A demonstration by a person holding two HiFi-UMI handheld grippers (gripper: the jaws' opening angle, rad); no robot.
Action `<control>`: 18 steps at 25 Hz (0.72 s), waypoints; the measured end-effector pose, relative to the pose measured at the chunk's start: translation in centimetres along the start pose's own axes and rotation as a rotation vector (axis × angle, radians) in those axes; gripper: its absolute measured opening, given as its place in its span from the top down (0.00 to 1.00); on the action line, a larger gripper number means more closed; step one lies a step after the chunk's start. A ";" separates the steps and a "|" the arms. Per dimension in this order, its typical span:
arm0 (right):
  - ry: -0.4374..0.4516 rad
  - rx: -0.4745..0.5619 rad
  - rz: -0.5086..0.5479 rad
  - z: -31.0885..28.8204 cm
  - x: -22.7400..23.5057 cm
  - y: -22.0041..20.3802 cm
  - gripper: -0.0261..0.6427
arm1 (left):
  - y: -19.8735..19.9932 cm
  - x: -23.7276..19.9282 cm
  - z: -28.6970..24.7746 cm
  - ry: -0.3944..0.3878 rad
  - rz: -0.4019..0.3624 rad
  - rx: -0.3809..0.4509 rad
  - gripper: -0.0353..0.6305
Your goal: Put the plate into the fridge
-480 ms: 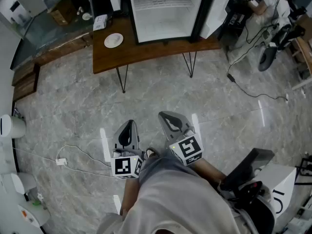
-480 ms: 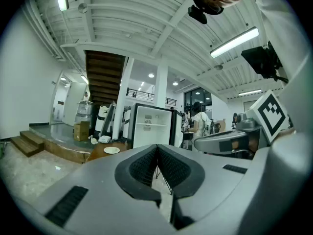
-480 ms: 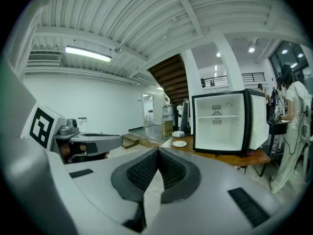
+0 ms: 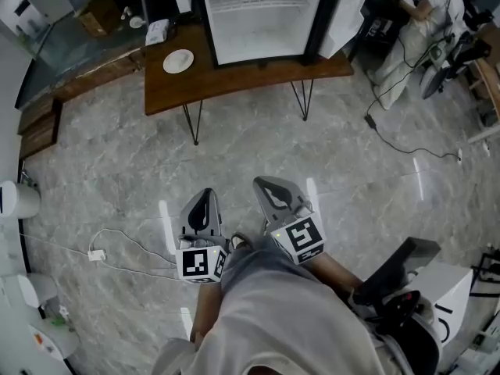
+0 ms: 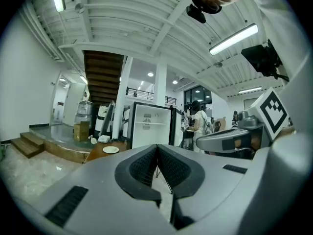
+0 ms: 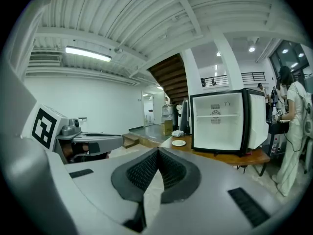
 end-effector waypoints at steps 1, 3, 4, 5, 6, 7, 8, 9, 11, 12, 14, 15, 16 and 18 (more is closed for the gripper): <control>0.001 -0.004 -0.003 0.0 0.3 -0.3 0.94 | -0.2 0.1 -0.2 0.000 0.001 -0.004 0.92; 0.001 -0.007 -0.020 -0.2 1.1 -0.8 0.94 | -0.6 0.2 -0.8 0.002 0.000 -0.011 0.92; 0.001 -0.001 -0.033 -0.3 1.6 -1.0 0.94 | -0.8 0.3 -1.1 0.003 0.000 -0.014 0.92; 0.001 0.005 -0.045 -0.3 2.1 -1.2 0.94 | -1.1 0.4 -1.4 0.005 -0.001 -0.017 0.92; 0.003 0.008 -0.055 -0.5 2.6 -1.5 0.94 | -1.4 0.5 -1.7 0.006 -0.005 -0.021 0.92; 0.009 0.005 -0.062 -0.6 3.0 -1.8 0.94 | -1.8 0.5 -1.9 0.008 -0.010 -0.024 0.92; 0.016 -0.001 -0.069 -0.8 3.3 -2.2 0.94 | -2.1 0.4 -2.1 0.014 -0.016 -0.029 0.92; 0.024 -0.009 -0.073 -0.9 3.6 -2.7 0.93 | -2.5 0.4 -2.2 0.022 -0.020 -0.036 0.92; 0.035 -0.029 -0.073 -1.2 4.6 -3.6 0.93 | -3.2 0.5 -2.8 0.040 -0.019 -0.051 0.92; 0.040 -0.034 -0.072 -1.7 5.4 -3.9 0.93 | -3.5 0.3 -3.6 0.050 -0.016 -0.058 0.92; 0.053 -0.031 -0.072 -4.3 7.2 -4.0 0.93 | -3.8 -1.2 -5.8 0.074 -0.022 -0.069 0.92; 0.062 -0.029 -0.071 -6.1 8.0 -3.9 0.93 | -3.9 -2.3 -6.9 0.087 -0.027 -0.074 0.92; 0.069 -0.027 -0.070 -7.8 8.4 -3.9 0.93 | -3.9 -3.5 -7.9 0.098 -0.031 -0.078 0.92; 0.075 -0.021 -0.067 -10.9 8.5 -3.6 0.93 | -4.1 -5.8 -9.0 0.113 -0.030 -0.081 0.92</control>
Point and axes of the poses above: the fingertips, and each gripper's own axes: z backward along the fingers, x to its right, y out of its top, the point moved 1 cm from there along z, backward along the fingers, and after that the axes turned 9 degrees about x, right-handed, at the moved point
